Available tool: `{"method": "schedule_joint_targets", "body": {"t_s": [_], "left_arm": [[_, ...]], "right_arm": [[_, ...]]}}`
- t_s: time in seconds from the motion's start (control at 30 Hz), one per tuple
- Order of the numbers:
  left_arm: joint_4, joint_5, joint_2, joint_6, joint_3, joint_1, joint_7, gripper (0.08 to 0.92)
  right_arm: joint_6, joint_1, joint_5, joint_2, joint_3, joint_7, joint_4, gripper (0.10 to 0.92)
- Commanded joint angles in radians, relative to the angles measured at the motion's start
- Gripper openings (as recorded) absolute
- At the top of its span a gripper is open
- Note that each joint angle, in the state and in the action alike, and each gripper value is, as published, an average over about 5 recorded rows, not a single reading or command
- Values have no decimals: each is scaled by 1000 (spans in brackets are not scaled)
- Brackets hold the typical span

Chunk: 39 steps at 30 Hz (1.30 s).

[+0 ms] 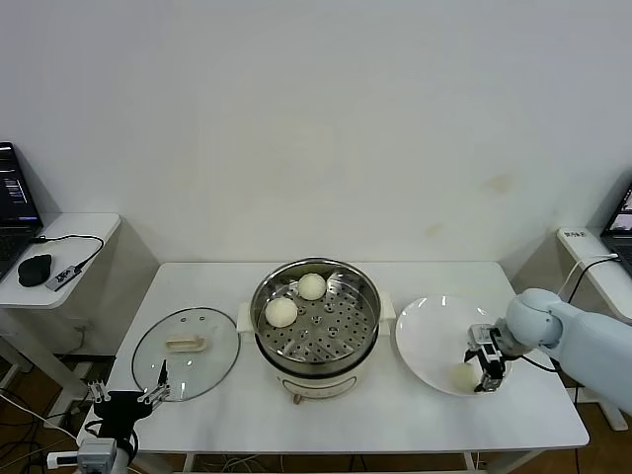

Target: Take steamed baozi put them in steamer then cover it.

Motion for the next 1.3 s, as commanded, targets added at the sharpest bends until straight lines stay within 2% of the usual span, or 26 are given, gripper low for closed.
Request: {"method": "schedule_joint_targets", "body": {"t_s": [0.03, 0.2, 0.3, 0.6, 0.8, 1.03, 1.3], "left_arm": [[-4, 0, -1, 0, 0, 3, 0, 823], [-11, 1, -3, -1, 0, 7, -1, 823], [-16, 0, -3, 0, 0, 8, 0, 823], [-27, 0, 0, 0, 6, 8, 0, 823], [-36, 0, 7, 0, 13, 8, 0, 823], [-52, 1, 7, 0, 17, 12, 0, 823], [-67, 4, -7, -1, 7, 26, -1, 823]], "right_arm": [[-5, -5, 2, 7, 8, -5, -12, 582], [-8, -9, 0, 7, 21, -2, -11, 493], [-7, 13, 4, 0, 22, 0, -4, 473], [-10, 209, 89, -51, -12, -10, 56, 484], [-21, 458, 192, -45, -123, -16, 98, 488], [-36, 810, 305, 66, -370, -1, 128, 490], [-54, 906, 405, 282, -456, 58, 189, 490]]}}
